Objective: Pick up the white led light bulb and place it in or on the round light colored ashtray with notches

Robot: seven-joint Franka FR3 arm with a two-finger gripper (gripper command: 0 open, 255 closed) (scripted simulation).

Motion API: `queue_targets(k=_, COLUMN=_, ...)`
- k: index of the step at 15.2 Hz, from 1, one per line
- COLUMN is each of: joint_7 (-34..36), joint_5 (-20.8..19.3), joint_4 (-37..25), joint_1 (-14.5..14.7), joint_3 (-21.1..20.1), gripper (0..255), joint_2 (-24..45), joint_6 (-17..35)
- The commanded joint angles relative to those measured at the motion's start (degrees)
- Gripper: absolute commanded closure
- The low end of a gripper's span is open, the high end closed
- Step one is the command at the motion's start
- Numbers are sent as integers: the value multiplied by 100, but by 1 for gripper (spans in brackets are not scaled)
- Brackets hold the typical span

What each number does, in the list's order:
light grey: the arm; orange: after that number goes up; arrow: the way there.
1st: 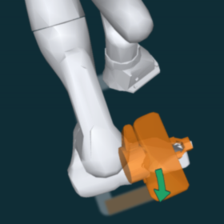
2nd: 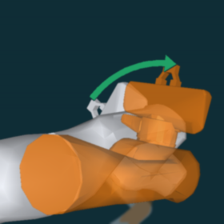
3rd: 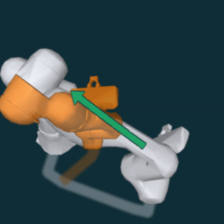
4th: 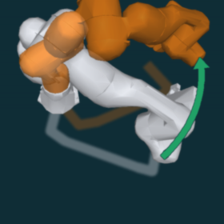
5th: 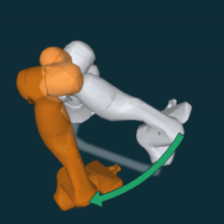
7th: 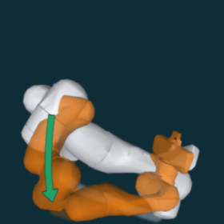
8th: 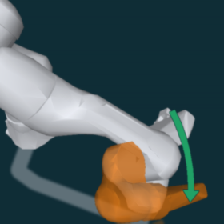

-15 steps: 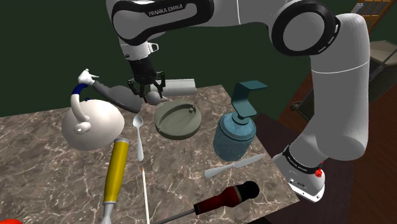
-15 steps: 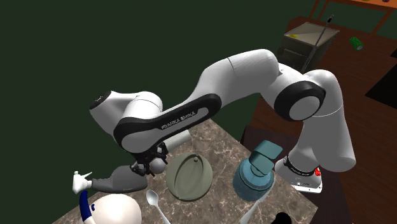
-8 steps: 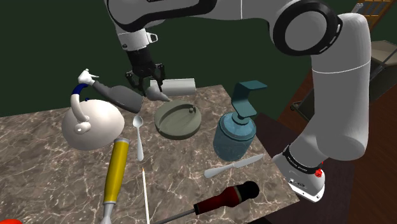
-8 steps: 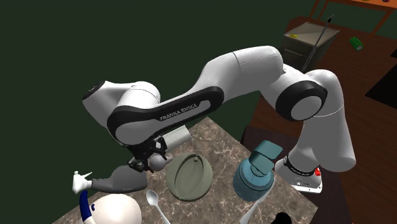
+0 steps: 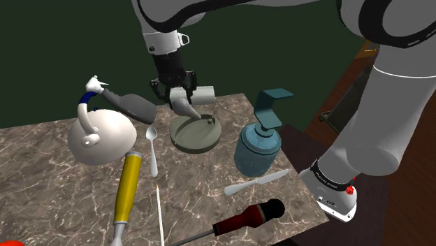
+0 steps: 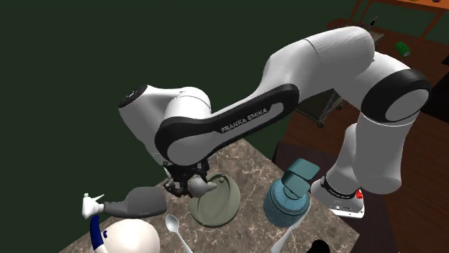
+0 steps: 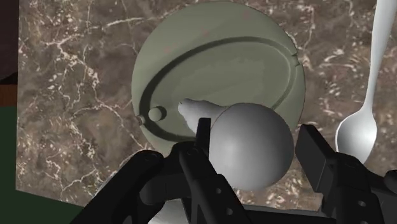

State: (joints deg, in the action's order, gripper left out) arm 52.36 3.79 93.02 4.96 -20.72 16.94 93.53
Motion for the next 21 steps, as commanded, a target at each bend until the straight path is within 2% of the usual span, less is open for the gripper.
queue_targets(k=1, joint_7=3, joint_5=154, joint_4=552, joint_1=-30, joint_3=-54, gripper=255, joint_2=-455, joint_6=125)
queue_targets(k=3, joint_7=-4, joint_5=324, joint_4=1090, joint_1=-42, joint_3=-104, gripper=255, joint_2=-911, joint_6=238)
queue_targets(k=6, joint_7=-17, joint_5=341, joint_4=1281, joint_1=-35, joint_3=-107, gripper=255, joint_2=-945, joint_6=398)
queue_targets(k=7, joint_7=-9, joint_5=323, joint_4=1167, joint_1=-33, joint_3=-104, gripper=255, joint_2=-901, joint_6=328)
queue_targets(k=8, joint_7=-9, joint_5=323, joint_4=1167, joint_1=-33, joint_3=-104, gripper=0, joint_2=-901, joint_6=328)
queue_targets(k=16, joint_7=-2262, joint_5=-1673, joint_4=564, joint_1=382, joint_3=-325, gripper=0, joint_2=129, joint_6=1683)
queue_targets(k=21, joint_7=-2280, joint_5=-1779, joint_4=759, joint_1=385, joint_3=-300, gripper=0, joint_2=231, joint_6=2003)
